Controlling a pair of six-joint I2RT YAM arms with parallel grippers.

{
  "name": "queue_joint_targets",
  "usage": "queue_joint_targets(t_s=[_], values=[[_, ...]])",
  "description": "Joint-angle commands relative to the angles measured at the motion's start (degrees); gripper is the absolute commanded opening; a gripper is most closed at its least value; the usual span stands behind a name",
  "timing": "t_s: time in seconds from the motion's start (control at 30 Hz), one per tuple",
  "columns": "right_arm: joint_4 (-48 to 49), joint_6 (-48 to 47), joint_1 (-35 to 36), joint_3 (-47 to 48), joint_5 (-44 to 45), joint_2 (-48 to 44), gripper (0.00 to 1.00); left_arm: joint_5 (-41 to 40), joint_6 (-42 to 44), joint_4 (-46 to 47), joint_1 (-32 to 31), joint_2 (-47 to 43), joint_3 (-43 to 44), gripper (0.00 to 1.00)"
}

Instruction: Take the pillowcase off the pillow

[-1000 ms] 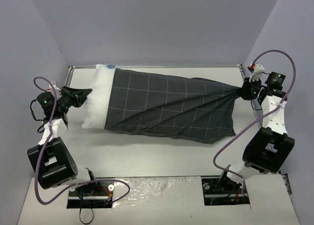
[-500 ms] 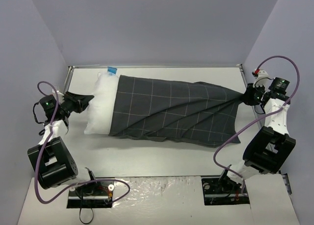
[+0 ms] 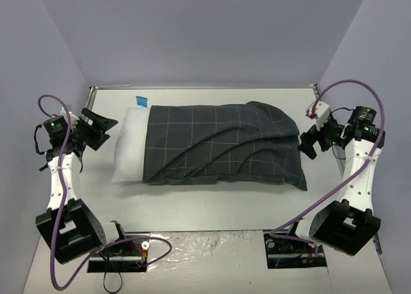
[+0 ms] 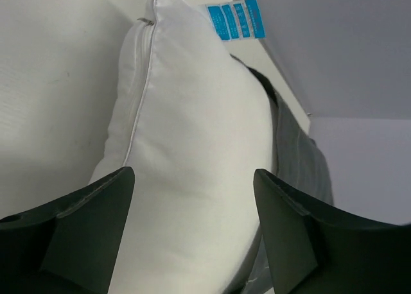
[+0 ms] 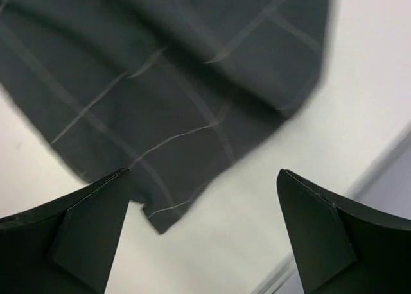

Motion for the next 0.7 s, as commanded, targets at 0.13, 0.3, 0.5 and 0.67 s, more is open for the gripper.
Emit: queue_joint_targets(t_s=[0.13,0.3,0.5,0.67], values=[[-25.7,-36.7,5.0,-13.5,10.0,-7.0,0.92,-18.1,11.8,-23.0,-5.8,-12.6,-1.1,0.80],[-23.5,-41.5,6.8,-20.9,11.3,-10.1,0.93,-21.4,7.7,-29.4,-5.9,-18.0,-1.8,0.83],[-3.1,-26.3,11.0,-25.6,11.8,-9.8,0.91,-19.9,3.9,-30.9,-5.9,-20.2,-4.7,0.83],[10.4,-14.8,17.3,-29.1,14.1,-7.1,0.81,-19.1,3.8,-30.6,-5.9,-20.5,-5.1,0.83]])
